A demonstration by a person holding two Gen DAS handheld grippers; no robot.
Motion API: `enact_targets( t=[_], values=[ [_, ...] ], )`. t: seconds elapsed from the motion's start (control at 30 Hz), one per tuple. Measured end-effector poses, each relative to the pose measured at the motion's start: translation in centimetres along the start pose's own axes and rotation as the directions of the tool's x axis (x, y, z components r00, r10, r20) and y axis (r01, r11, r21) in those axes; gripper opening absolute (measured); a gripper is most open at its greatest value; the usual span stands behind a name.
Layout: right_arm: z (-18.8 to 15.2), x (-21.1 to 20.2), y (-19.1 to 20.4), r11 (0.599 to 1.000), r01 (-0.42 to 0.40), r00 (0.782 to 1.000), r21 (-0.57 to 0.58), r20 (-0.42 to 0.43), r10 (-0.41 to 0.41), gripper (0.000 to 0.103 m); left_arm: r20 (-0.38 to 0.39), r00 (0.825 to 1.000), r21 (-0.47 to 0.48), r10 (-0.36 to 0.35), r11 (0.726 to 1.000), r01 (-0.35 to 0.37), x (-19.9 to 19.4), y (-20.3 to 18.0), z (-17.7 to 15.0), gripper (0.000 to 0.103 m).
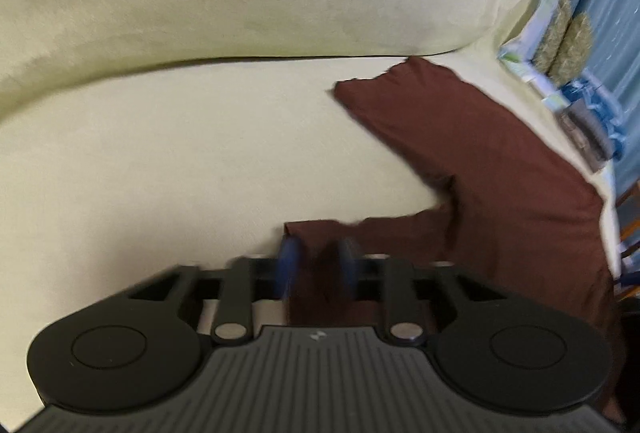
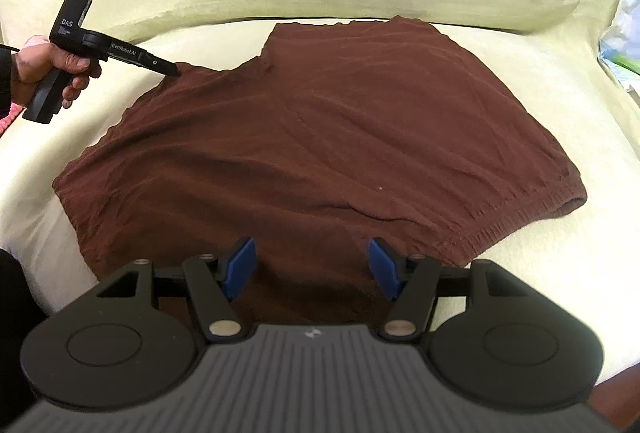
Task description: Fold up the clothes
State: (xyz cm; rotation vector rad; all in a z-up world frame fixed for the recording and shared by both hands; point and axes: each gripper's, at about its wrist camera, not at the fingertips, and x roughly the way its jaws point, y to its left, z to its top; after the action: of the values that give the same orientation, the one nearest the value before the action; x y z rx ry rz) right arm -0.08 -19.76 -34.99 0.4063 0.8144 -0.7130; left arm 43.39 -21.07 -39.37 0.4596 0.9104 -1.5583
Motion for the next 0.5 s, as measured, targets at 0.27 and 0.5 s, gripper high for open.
enact_targets(
  t=[0.27,0.5],
  values=[
    [0.1,1.4,-0.5,1.000,0.007,1.000,0.009,-0.016,-0.007,0.059,0.041,0.999,-0.171,0.022,0.985,-0.015,1.2,3.1,1.8,0.000],
    [0.2,1.4,-1.4,1.000,0.012,1.000,0.026,-0.014,-0.012,0.059,-0.001,0.998,-0.184,0.060,0.981,-0.059,2.1,2.9,2.1,0.006]
  ],
)
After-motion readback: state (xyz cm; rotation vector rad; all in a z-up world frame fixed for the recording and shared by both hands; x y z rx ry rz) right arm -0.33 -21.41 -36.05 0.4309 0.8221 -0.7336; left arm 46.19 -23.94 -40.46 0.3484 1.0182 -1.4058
